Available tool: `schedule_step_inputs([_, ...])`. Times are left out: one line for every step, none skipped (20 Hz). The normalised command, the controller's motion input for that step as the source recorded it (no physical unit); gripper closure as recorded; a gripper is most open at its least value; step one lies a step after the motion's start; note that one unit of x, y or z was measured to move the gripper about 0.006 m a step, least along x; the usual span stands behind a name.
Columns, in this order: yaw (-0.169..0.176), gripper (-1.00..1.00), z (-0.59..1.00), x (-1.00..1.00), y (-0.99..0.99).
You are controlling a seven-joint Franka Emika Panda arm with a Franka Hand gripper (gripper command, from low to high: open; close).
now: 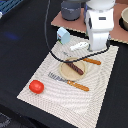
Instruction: Interact with the objects in diverse but meaningful ways.
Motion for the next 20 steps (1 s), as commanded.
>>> schedule_step_inputs([0.066,-1.0,-0.75,-0.72,0.41])
schedule_step_inputs([0.066,-1.0,-0.75,-0.7,0.39])
schedule_step_inputs([0.059,-1.0,-0.75,-0.68,0.38])
schedule_step_inputs([0.049,-1.0,-0.72,-0.64,0.34])
schedule_step_inputs([0.041,-1.0,-0.71,-0.54,0.28])
schedule_step_inputs([0.029,-1.0,-0.67,-0.4,0.16])
schedule_step_inputs([0.016,-1.0,-0.65,-0.29,0.09])
schedule_step_inputs([0.0,-1.0,-0.56,-0.1,0.0])
schedule_step_inputs([0.004,-1.0,-0.53,0.0,0.0])
schedule_step_inputs([0.011,-1.0,-0.5,0.0,0.0])
schedule_step_inputs([0.011,-1.0,-0.52,0.0,0.0])
schedule_step_inputs([0.013,1.0,-0.5,0.0,0.0])
schedule_step_inputs([0.011,1.0,-0.48,0.0,0.0])
schedule_step_inputs([0.01,1.0,-0.44,0.0,0.0])
schedule_step_inputs([0.012,1.0,-0.39,0.0,0.0])
schedule_step_inputs([0.019,1.0,-0.28,0.0,0.0])
schedule_step_inputs([0.028,1.0,-0.2,0.0,0.0])
schedule_step_inputs([0.033,1.0,-0.15,0.0,0.0])
schedule_step_inputs([0.036,1.0,-0.16,0.0,0.01])
schedule_step_inputs([0.04,1.0,-0.14,0.0,0.01])
